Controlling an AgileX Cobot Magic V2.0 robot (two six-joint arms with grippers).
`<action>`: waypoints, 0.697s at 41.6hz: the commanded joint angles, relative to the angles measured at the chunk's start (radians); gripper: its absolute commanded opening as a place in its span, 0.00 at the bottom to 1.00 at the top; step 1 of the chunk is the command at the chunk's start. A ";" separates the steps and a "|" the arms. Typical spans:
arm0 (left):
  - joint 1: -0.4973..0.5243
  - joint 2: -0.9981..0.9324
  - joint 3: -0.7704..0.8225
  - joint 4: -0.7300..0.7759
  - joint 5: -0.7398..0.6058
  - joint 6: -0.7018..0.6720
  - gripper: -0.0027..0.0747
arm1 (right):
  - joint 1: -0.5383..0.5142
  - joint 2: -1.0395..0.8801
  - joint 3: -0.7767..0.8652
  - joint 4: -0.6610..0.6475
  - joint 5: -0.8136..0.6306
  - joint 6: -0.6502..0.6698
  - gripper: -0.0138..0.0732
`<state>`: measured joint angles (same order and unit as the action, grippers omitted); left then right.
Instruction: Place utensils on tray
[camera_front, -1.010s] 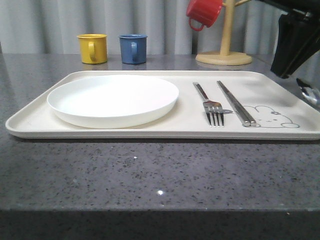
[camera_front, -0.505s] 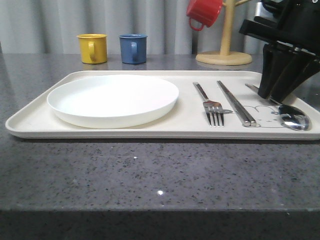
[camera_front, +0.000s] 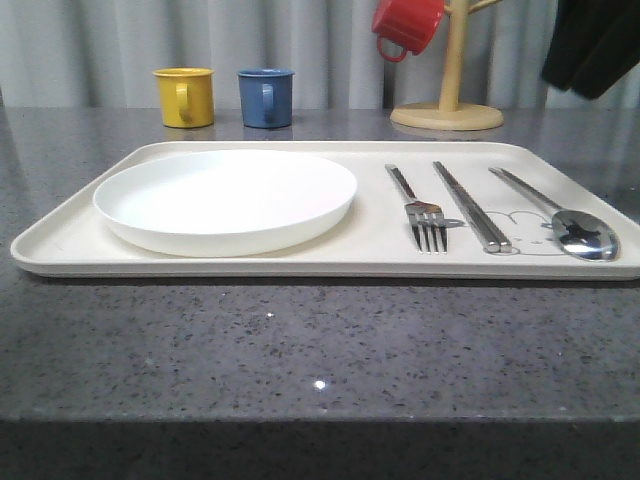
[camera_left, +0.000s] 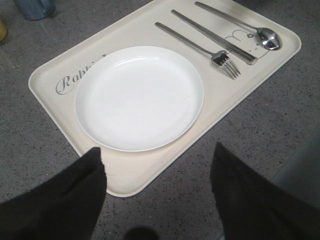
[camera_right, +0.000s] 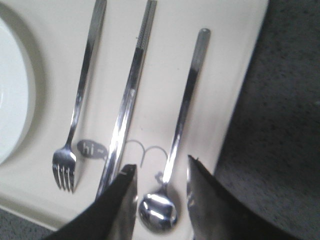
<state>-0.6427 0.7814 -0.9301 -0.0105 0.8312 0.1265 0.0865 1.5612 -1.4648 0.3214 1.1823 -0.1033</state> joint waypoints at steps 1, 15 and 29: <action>-0.008 -0.004 -0.026 -0.007 -0.075 -0.007 0.60 | -0.001 -0.148 -0.014 -0.055 0.044 -0.018 0.48; -0.008 -0.004 -0.026 -0.007 -0.075 -0.007 0.60 | -0.001 -0.581 0.230 -0.134 -0.025 -0.018 0.48; -0.008 -0.004 -0.026 -0.007 -0.075 -0.007 0.60 | -0.002 -1.024 0.545 -0.142 -0.139 -0.018 0.48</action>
<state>-0.6427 0.7814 -0.9301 -0.0105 0.8312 0.1265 0.0865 0.6192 -0.9554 0.1863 1.1194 -0.1100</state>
